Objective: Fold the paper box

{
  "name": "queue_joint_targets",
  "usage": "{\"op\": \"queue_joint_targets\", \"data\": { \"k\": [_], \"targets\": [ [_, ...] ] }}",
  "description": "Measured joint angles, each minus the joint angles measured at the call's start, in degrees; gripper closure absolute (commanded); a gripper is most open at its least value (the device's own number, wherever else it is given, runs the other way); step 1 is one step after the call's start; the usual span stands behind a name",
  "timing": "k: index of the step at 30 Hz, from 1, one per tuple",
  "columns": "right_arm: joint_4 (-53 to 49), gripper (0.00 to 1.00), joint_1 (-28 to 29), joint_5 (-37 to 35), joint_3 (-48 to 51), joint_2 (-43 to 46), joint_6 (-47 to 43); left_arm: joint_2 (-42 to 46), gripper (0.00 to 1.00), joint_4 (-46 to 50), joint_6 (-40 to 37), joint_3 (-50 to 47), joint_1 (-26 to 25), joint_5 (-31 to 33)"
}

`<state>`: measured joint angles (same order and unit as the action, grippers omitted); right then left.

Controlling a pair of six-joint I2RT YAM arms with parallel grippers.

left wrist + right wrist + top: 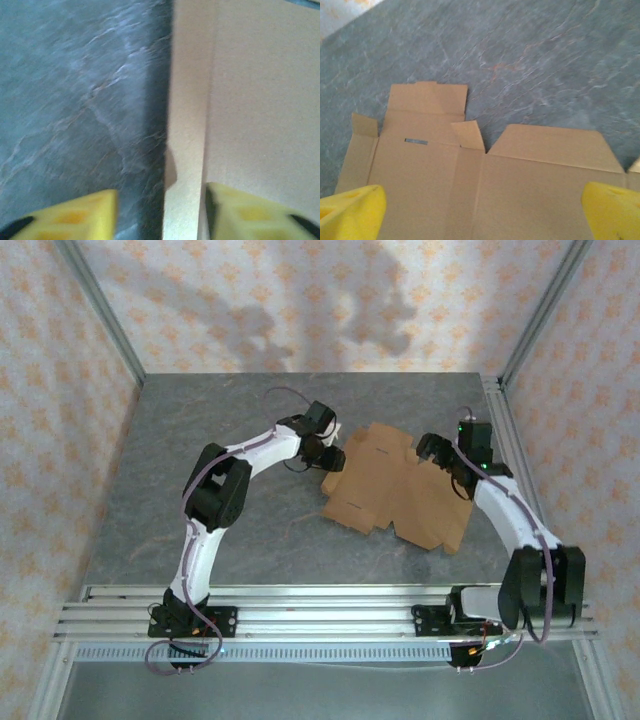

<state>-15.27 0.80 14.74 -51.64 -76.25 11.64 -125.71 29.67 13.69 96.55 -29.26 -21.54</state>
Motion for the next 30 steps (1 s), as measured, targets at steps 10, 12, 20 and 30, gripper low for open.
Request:
{"op": "queue_joint_targets", "data": {
  "k": [10,12,20,30],
  "targets": [
    [-12.8,0.05,0.0,14.0,-15.7,-19.5,-29.7,25.8,0.0,-14.6,12.7,-25.6,-0.4,11.2],
    [-18.9,0.08,0.0,15.6,-21.8,-23.8,-37.4,30.5,0.0,-17.3,14.7,-30.6,-0.4,12.2],
    [-44.4,0.31,0.0,16.1,-50.6,-42.7,-57.4,41.1,0.0,-18.6,17.2,-43.7,-0.4,14.0],
    [-63.0,0.38,0.0,16.3,-74.3,-59.0,-64.0,50.9,0.0,-17.6,18.4,-49.1,-0.4,18.2]
  ]
}}
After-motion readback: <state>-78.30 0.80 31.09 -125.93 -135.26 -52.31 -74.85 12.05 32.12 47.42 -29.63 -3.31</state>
